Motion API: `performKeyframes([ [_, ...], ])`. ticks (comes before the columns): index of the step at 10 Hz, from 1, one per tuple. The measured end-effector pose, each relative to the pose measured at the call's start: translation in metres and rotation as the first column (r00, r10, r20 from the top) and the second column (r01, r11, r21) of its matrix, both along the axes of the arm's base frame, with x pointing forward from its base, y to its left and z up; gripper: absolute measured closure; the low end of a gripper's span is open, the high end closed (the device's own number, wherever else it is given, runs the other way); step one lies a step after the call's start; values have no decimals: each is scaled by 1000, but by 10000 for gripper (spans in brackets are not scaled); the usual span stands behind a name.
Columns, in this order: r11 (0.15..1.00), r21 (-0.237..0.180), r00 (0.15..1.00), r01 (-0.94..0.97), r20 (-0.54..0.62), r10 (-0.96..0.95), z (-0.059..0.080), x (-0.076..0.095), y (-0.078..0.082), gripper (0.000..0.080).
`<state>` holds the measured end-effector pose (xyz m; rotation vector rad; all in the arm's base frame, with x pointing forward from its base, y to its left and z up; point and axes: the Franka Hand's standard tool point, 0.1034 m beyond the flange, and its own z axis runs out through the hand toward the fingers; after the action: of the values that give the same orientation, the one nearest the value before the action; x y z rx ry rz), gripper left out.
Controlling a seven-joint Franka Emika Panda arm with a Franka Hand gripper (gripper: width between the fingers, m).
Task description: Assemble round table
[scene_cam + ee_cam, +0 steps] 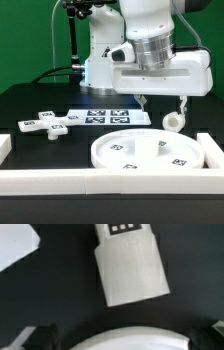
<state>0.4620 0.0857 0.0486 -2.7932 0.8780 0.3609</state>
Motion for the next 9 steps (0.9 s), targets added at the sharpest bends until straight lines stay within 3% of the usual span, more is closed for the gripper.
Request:
performKeyframes([
  [1, 999, 32, 998, -37, -42, 38, -3, 1, 3, 151],
  [3, 986, 148, 979, -79, -175, 105, -6, 12, 12, 151],
  [4, 980, 182, 968, -76, -224, 117, -5, 15, 14, 151],
  [9, 940, 339, 853, -42, -478, 210, -9, 0, 14, 151],
])
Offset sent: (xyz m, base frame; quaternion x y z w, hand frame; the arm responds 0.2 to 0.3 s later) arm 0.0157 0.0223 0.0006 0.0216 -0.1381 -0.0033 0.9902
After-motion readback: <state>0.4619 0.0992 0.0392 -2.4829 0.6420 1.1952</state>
